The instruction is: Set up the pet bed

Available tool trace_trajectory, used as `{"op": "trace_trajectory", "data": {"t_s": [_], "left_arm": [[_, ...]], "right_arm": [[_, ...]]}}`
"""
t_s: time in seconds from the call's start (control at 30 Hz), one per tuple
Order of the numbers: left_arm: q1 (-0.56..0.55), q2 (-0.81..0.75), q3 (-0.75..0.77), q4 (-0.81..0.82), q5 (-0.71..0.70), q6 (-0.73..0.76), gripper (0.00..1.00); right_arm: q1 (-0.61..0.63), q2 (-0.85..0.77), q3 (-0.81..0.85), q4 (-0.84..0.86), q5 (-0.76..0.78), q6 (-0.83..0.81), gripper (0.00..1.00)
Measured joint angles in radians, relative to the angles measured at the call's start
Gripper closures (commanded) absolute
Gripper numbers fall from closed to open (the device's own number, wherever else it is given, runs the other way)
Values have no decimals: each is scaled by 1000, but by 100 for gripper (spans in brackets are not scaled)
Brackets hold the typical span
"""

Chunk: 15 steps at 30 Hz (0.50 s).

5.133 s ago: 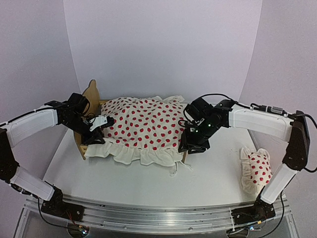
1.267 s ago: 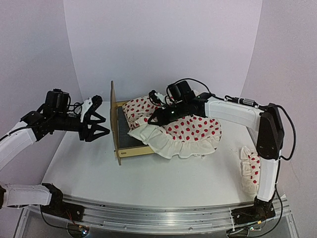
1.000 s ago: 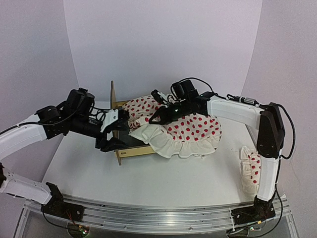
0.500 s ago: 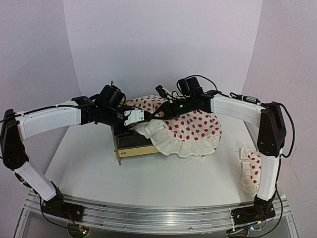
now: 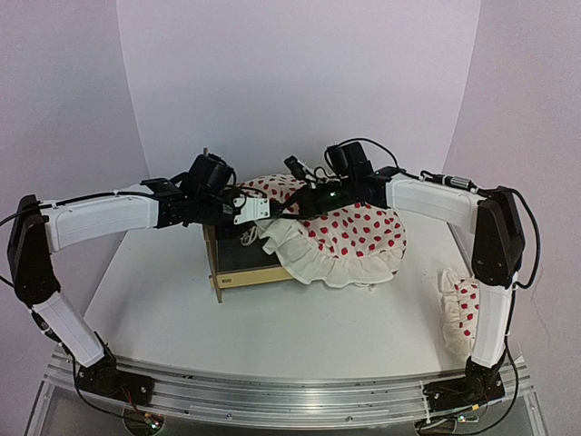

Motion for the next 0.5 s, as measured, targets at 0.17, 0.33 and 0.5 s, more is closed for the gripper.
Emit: {"op": "trace_trajectory", "data": {"t_s": [0.17,0.33,0.5], "left_arm": [[11,0,-2,11,21,-9,100],[11,0,26,-11,62,-59,100],[11,0,71,-9,83,-105,100]], "right_arm": [[0,-6,-9,5,10,13,82],[0,-75,-93,8,156,42,58],[11,-305,-303,-12,431,77,53]]}}
